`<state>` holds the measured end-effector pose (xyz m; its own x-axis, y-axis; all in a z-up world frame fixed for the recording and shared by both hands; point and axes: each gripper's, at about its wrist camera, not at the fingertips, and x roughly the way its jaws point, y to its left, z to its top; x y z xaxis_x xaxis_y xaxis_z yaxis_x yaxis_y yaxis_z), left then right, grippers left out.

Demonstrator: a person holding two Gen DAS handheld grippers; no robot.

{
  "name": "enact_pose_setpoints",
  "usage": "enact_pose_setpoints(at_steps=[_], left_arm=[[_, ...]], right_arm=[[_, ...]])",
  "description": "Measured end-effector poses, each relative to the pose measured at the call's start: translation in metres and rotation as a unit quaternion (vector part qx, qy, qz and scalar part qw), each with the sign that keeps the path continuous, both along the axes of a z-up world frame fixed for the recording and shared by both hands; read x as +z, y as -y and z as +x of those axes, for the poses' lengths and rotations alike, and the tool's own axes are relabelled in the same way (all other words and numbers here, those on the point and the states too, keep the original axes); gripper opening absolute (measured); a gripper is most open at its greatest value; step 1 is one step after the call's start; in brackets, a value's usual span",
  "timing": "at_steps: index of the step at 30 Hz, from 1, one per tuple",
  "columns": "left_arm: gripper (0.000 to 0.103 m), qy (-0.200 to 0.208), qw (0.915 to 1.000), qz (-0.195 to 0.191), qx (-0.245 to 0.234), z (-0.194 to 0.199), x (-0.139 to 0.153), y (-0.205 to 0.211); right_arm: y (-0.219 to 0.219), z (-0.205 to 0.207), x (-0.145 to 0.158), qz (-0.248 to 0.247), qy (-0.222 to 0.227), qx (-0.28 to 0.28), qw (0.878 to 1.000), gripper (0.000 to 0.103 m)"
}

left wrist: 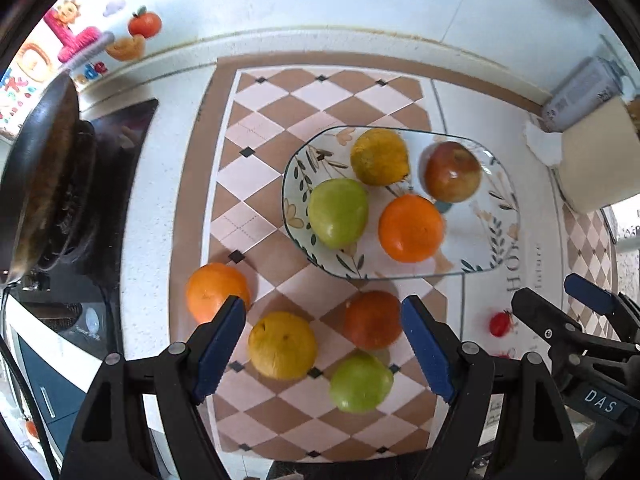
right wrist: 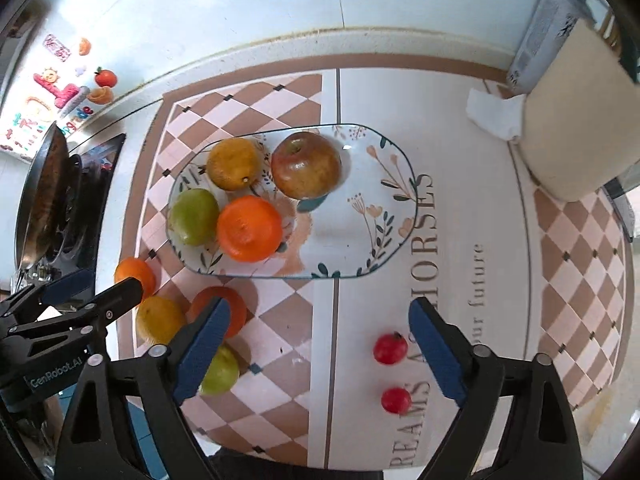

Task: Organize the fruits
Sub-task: 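Lift both open tools back above the fruit cluster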

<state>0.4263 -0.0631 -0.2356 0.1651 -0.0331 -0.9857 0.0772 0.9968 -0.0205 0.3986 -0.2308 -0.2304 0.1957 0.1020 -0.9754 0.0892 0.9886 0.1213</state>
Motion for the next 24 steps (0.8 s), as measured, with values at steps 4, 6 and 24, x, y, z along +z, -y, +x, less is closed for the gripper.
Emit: enact_pose_setpoints(at_steps=[4, 6, 24], left_arm=[[0.079, 0.023, 0.9997, -0.008, -0.002, -0.015, 0.024, 0.0], [0.079, 0.031, 0.9994, -0.015, -0.004, -0.023, 0.035, -0.001], [0.079, 0.1, 0.9947, -0.018, -0.012, -0.079, 0.118, -0.003]], right_arm=[[-0.004, -0.018, 0.026, -0.003, 0.021, 0.001, 1.0, 0.094], [-0.004, -0.027, 0.039, -0.001, 0.031, 0.0, 1.0, 0.094], [-0.004, -0.1, 0.143, -0.017, 0.112, -0.006, 0.994, 0.095]])
